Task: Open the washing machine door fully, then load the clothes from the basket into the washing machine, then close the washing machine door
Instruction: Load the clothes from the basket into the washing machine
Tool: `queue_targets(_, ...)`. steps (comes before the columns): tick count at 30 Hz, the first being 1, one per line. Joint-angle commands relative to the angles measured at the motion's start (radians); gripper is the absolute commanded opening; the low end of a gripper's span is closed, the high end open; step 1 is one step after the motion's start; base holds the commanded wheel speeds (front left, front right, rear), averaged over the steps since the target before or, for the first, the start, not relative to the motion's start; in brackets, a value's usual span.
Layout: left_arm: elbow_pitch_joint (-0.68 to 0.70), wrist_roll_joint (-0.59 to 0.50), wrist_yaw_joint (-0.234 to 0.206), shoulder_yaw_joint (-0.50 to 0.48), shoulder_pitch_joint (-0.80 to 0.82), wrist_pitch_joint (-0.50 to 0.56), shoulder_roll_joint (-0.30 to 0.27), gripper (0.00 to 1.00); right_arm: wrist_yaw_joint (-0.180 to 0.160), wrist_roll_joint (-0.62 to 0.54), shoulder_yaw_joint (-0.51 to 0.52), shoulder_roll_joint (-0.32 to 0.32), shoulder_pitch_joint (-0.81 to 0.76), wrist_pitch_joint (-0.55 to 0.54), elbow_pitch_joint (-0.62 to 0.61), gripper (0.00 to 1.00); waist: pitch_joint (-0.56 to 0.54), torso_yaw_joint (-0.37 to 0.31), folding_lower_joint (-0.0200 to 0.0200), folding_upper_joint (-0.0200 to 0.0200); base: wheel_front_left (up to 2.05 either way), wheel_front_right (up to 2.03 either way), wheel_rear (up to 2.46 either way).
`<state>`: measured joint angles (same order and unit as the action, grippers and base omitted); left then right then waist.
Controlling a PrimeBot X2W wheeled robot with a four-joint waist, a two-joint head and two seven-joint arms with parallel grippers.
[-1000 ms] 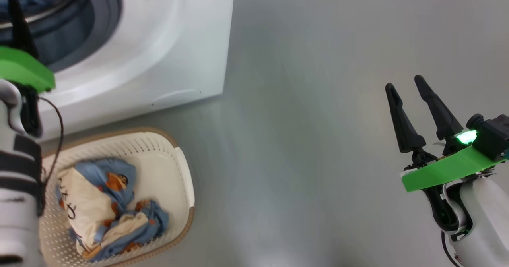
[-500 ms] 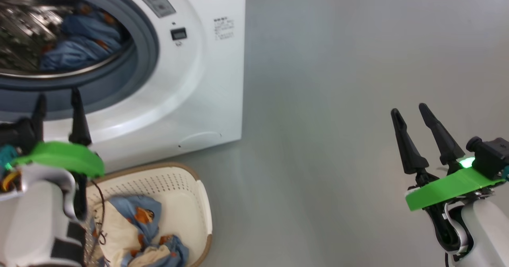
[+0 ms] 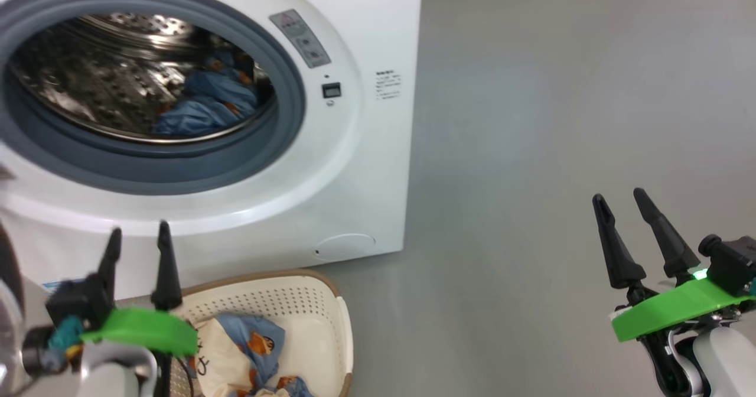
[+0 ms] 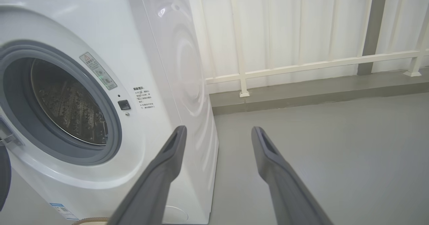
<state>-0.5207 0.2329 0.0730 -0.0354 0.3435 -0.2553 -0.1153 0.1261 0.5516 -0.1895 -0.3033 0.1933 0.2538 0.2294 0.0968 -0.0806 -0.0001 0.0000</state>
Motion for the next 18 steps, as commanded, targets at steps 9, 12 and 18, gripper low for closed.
queue_targets(9,0.199,-0.015,-0.032,-0.044,-0.187,-0.006,0.012,1.00,0.005,-0.042,-0.008,-0.003,-0.042,0.008,-0.013,1.00,-0.077,0.058,0.0001,0.0000,0.00,0.00,0.00)
queue_targets(12,0.231,-0.008,-0.036,-0.049,-0.227,-0.006,0.020,1.00,0.005,-0.054,-0.008,-0.004,-0.051,0.008,-0.007,1.00,-0.086,0.062,0.0001,0.0000,0.00,0.00,0.00)
queue_targets(18,0.260,0.002,-0.042,-0.050,-0.259,-0.006,0.029,1.00,0.005,-0.065,-0.011,-0.007,-0.060,0.008,-0.001,1.00,-0.093,0.066,0.0001,0.0000,0.00,0.00,0.00)
